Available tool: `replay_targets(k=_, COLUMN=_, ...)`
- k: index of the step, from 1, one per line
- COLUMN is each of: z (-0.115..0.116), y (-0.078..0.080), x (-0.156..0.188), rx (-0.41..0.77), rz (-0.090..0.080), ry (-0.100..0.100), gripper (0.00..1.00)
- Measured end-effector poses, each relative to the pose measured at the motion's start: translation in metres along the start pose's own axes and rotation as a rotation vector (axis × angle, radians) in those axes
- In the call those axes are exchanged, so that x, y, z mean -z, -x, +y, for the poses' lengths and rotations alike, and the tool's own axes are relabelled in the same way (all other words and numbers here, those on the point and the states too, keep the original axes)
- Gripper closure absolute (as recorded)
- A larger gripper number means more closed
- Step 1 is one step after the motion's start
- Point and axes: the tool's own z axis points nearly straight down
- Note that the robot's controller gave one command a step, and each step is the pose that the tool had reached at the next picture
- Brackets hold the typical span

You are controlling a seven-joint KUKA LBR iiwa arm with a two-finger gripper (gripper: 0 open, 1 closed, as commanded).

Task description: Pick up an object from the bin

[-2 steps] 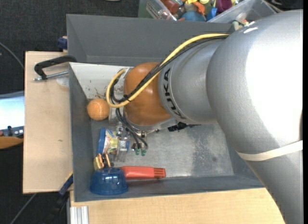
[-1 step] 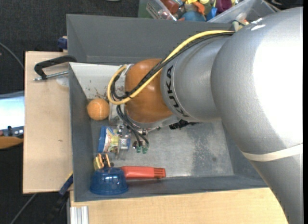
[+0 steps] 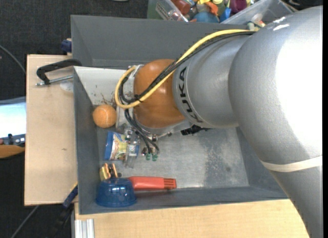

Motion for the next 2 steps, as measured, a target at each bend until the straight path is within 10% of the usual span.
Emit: replay_targets(k=2, z=-0.0001, y=-0.0012, x=0.0106, rx=0.0, rz=0.006, ry=-0.002, gripper=1.0)
